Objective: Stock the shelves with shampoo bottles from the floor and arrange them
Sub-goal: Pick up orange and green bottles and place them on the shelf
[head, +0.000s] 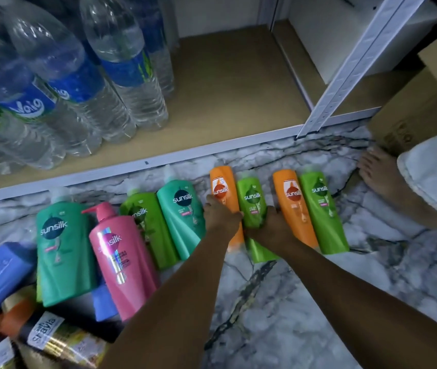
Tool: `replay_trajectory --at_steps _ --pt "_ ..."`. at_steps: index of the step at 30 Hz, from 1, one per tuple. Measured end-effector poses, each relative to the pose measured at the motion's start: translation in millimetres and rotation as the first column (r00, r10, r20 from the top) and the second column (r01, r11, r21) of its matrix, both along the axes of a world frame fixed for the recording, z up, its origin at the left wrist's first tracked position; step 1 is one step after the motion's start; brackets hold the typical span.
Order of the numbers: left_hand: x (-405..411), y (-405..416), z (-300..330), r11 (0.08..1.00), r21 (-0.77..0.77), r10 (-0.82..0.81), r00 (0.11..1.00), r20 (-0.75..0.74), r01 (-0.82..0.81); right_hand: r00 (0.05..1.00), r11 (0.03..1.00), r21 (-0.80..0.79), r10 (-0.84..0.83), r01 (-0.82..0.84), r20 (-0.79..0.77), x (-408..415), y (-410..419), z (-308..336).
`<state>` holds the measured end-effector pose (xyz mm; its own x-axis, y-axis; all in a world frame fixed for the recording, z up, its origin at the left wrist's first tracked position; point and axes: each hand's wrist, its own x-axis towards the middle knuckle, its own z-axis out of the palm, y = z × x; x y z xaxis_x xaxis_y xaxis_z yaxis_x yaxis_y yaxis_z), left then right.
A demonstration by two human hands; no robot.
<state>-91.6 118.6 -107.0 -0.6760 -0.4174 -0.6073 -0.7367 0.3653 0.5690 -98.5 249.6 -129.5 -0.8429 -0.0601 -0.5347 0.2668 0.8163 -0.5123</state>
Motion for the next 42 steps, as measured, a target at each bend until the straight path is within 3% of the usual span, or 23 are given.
replay_trajectory --at_steps 7,11,17,25,32,42 --pt "2 9 -4 1.0 -0.008 -0.021 0.998 0.051 0.022 0.996 0.988 -0.132 -0.083 0.084 0.013 -9 7 8" --pt "13 13 -3 0.993 0.086 0.085 0.995 -0.058 -0.08 0.987 0.948 -0.279 -0.137 0.154 0.08 -8 11 23" --pt "30 3 10 0.954 0.272 0.194 0.955 -0.224 -0.13 0.996 0.902 -0.423 -0.085 0.085 0.019 7 9 38" --pt "55 -38 55 0.917 0.39 0.218 0.922 -0.32 -0.081 0.985 0.85 -0.505 -0.172 0.151 0.006 28 -8 84" --pt "84 -74 175 0.923 0.366 0.263 0.891 -0.371 -0.12 0.987 0.834 -0.541 -0.157 0.108 -0.045 48 -41 190" --pt "134 -95 423 0.903 0.372 0.347 0.873 -0.343 -0.213 0.99 0.832 -0.551 -0.126 0.069 -0.066 82 -66 438"
